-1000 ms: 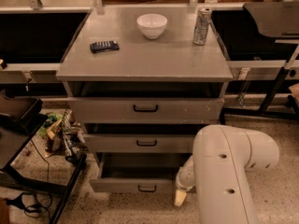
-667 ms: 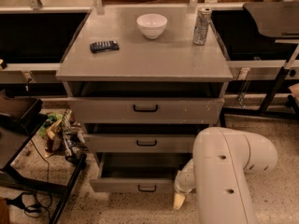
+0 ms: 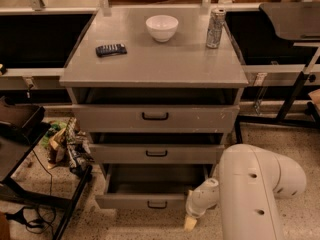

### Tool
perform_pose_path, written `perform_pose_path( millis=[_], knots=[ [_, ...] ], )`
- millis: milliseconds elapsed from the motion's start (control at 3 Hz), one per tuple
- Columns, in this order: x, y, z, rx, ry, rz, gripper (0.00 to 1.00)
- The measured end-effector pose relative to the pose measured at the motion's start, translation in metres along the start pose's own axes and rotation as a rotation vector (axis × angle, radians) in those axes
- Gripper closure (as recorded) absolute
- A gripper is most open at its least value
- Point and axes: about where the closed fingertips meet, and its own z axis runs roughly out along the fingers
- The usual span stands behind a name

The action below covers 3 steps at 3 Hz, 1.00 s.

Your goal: Open bottom drawer

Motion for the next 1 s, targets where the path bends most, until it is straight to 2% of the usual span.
perform_pose_path(
  millis=[667, 1000],
  knots=[
    [-0.002, 0.0, -0.012, 0.0, 0.001, 0.0, 0.66],
    [0.011, 0.0, -0.024, -0.003, 0.036, 0.0, 0.89]
  ],
)
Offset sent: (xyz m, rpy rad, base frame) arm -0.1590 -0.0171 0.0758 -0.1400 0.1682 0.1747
